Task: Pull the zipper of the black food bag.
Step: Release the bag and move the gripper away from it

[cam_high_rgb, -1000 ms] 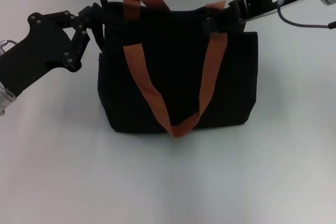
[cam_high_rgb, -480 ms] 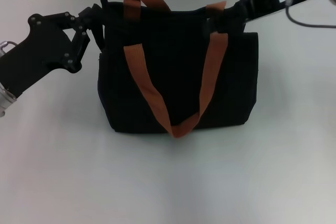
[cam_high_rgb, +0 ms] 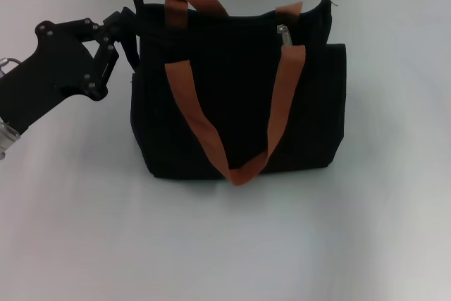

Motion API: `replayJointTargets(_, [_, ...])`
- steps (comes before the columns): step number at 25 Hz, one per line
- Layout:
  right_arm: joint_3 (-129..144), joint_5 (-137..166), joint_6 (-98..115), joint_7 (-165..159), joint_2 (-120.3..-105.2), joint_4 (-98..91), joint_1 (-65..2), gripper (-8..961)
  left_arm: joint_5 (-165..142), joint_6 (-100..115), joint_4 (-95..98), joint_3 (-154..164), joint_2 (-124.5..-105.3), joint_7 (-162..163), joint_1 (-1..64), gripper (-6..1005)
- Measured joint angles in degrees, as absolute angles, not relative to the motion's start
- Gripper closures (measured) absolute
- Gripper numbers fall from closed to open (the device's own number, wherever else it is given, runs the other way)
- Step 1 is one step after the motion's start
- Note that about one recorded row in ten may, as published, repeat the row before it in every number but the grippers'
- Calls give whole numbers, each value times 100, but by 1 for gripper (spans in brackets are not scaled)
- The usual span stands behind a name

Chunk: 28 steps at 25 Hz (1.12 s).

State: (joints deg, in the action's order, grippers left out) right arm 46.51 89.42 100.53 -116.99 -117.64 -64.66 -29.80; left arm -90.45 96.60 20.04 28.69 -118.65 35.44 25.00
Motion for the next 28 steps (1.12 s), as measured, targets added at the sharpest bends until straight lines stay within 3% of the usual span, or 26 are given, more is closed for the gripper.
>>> replayJointTargets(1, [4651,8942,10053,-11699,-11764,-6466,-2980,276,-9045,9660,2004,2869,-11865,3544,2500,979])
replayJointTargets(5, [4443,8421,11216,-9786,-11372,-4511,-2946,276,-9046,9666,2004,2895,-11855,3601,2491,979])
replayJointTargets(8, [4452,8630,11597,-8362,-11245,-3592,-2815,275,-9058,9670,2004,2909,-11850,3604,2489,980])
replayJointTargets(10, [4454,8907,11619,-7499,-11277,-3312,-2649,275,-9081,9672,2004,2916,-11848,3604,2490,980])
replayJointTargets(17, [4432,10100,11174,-5670,-11637,-3131,-2089,257,-9128,9672,2004,2918,-11838,3625,2486,979])
replayJointTargets(21, [4424,10761,10780,-5493,-11739,-3034,-2042,246,-9131,9636,2004,2926,-11838,3688,2486,979])
replayJointTargets(23, [4438,10936,10614,-5404,-11763,-2940,-2036,140,-9132,9628,2004,2926,-11838,3691,2487,979])
replayJointTargets(28, [4481,11116,10335,-5168,-11853,-2823,-2021,140,-9132,9616,2004,2927,-11836,3692,2483,980])
